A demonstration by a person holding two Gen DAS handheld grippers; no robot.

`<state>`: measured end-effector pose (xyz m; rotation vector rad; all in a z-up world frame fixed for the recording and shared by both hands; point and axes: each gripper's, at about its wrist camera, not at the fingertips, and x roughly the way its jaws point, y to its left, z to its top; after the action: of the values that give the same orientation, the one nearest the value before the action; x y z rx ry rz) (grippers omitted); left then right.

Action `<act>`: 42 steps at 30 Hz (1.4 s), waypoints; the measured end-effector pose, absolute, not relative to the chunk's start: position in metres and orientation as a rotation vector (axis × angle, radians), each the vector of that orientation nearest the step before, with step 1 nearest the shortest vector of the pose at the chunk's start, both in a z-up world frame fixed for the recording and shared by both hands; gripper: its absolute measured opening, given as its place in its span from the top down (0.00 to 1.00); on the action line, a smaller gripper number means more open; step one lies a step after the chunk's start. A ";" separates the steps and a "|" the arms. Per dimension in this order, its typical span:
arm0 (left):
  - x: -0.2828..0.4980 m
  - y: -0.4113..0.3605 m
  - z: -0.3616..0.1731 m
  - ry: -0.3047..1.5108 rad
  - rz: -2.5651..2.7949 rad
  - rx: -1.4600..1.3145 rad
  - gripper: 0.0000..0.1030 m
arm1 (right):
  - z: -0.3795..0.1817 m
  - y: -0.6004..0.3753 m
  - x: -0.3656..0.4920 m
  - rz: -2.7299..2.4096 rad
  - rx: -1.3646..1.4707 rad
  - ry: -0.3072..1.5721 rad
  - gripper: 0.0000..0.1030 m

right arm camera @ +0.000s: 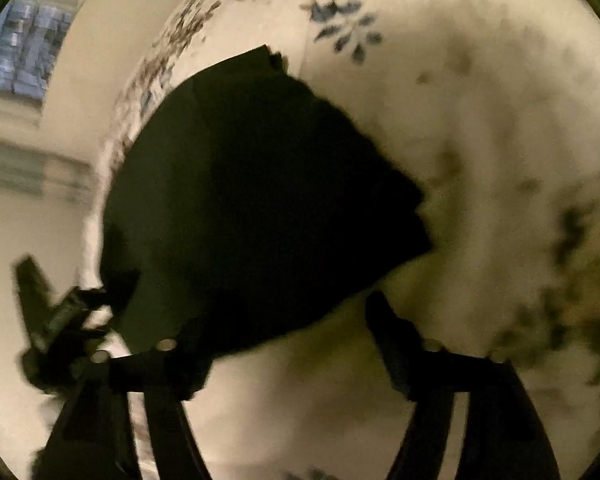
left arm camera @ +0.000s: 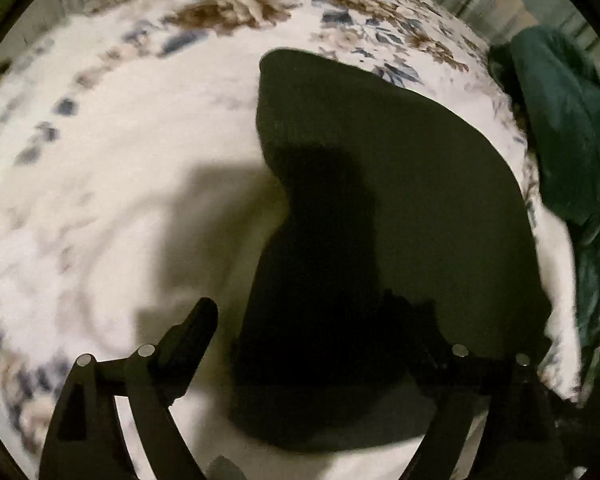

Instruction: Fold small clothes

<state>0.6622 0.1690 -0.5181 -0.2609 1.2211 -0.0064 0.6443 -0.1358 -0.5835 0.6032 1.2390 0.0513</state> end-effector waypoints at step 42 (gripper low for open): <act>0.314 0.074 -0.104 0.826 0.142 -0.065 0.00 | -0.059 -0.126 0.296 -0.030 -0.063 0.808 0.00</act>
<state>0.3138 0.0743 -0.1045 -0.0646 0.8261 0.1425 0.2961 -0.1255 -0.0586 -0.0634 0.8084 -0.0302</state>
